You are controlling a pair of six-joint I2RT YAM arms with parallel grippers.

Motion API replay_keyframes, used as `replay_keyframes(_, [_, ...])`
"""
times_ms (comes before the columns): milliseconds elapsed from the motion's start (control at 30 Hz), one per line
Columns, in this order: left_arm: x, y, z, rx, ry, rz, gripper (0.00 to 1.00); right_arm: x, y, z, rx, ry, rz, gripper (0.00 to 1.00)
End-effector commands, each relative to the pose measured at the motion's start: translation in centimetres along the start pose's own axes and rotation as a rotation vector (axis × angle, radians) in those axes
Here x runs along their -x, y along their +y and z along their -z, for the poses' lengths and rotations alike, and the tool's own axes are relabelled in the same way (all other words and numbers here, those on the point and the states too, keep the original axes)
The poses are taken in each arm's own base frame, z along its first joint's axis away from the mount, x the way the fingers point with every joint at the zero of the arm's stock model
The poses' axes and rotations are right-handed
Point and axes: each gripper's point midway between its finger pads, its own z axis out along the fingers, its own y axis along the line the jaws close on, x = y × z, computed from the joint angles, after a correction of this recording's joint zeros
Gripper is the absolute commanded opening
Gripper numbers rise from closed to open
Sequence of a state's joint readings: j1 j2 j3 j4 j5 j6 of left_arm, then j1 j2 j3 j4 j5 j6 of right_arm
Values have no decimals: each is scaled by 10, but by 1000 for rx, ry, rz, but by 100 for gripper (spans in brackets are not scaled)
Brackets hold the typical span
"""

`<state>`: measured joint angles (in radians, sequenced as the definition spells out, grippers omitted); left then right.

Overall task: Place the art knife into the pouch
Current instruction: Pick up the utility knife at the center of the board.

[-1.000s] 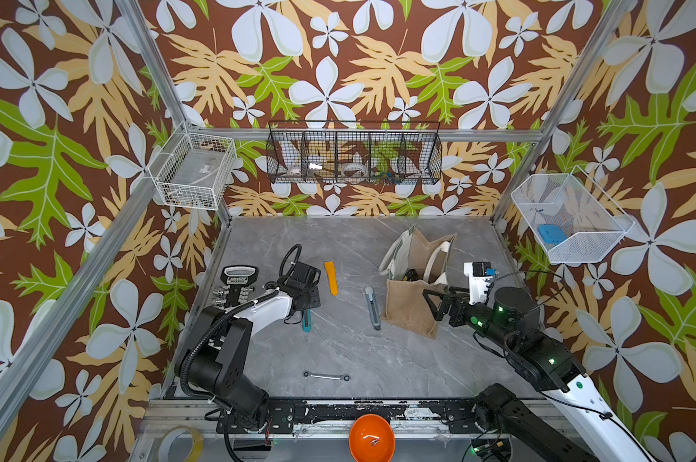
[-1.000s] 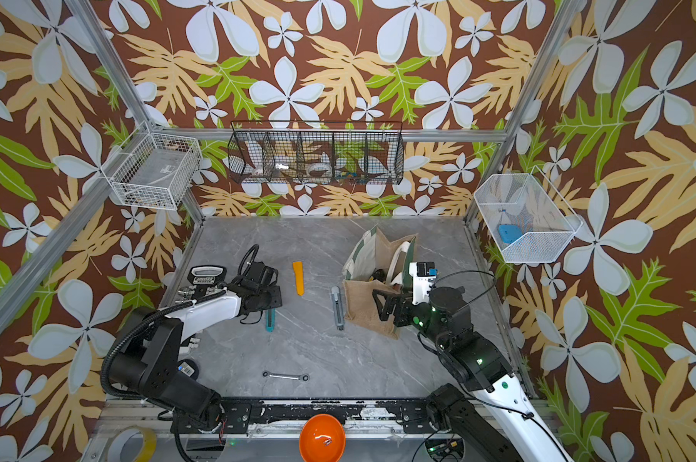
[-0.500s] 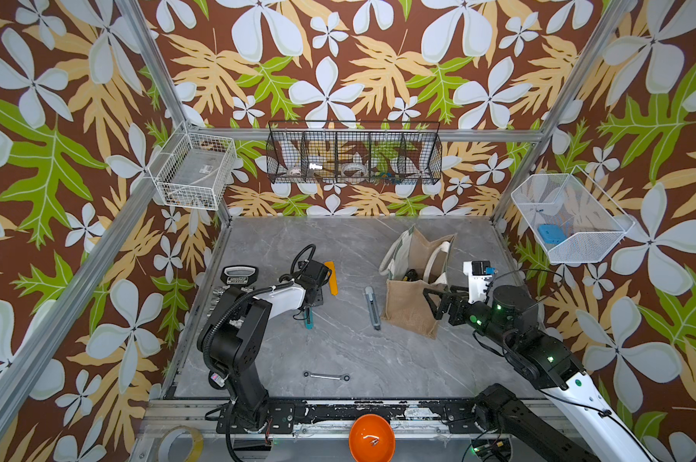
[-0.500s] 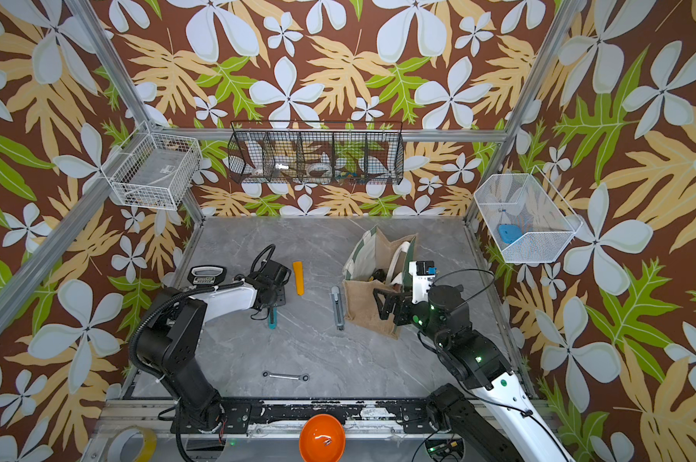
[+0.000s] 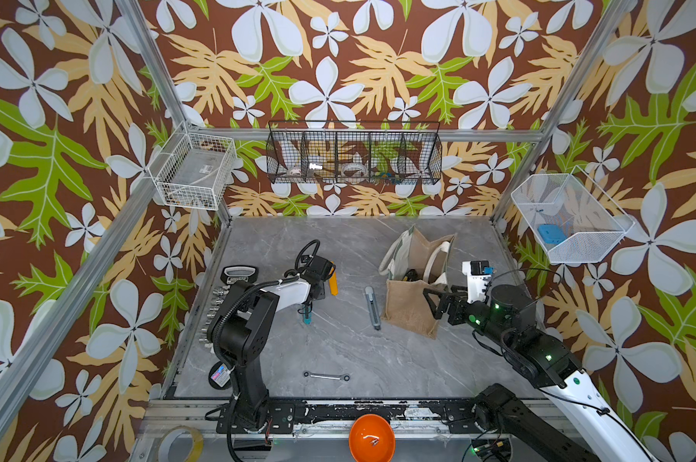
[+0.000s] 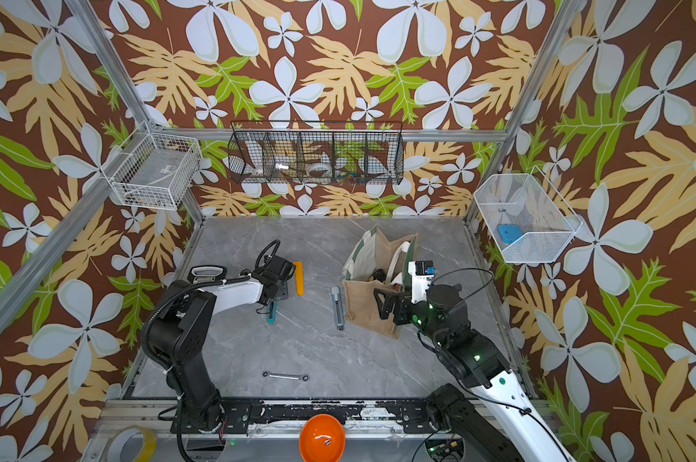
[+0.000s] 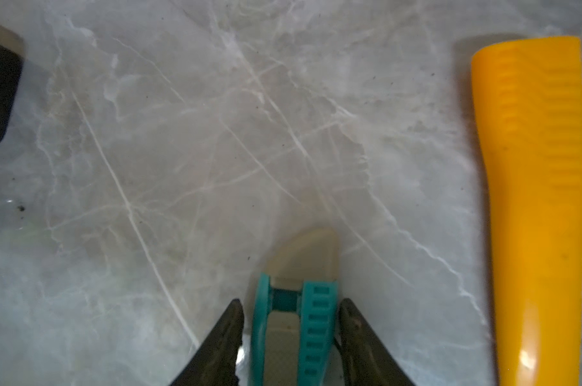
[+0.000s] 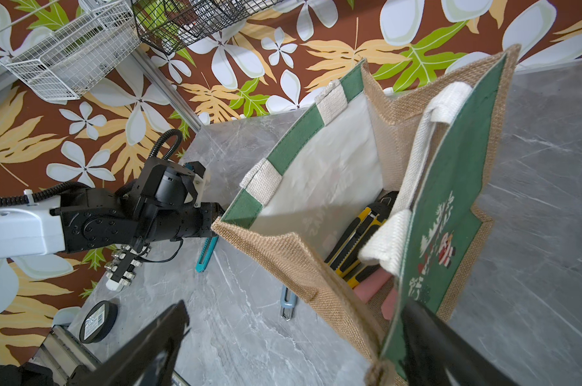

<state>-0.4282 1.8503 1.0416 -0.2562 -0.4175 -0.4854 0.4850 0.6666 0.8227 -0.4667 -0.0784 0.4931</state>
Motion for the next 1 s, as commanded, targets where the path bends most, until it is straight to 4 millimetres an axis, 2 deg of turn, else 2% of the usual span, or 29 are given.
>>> replay_keyframes(0, [-27,4,-6,17,122,-76,50,-2,-4,0,-21,2,7,100])
replay_keyframes(233, [-26,-5,-14,4,148,-89,37,-2,-7,3,-36,-1,10,99])
replay_keyframes(433, [-27,-4,-13,5,144,-91,28,-1,-7,5,-34,-9,11,100])
replay_keyframes(967, [10,-11,25,-74,55,-47,27,1,-6,3,-32,-14,7,100])
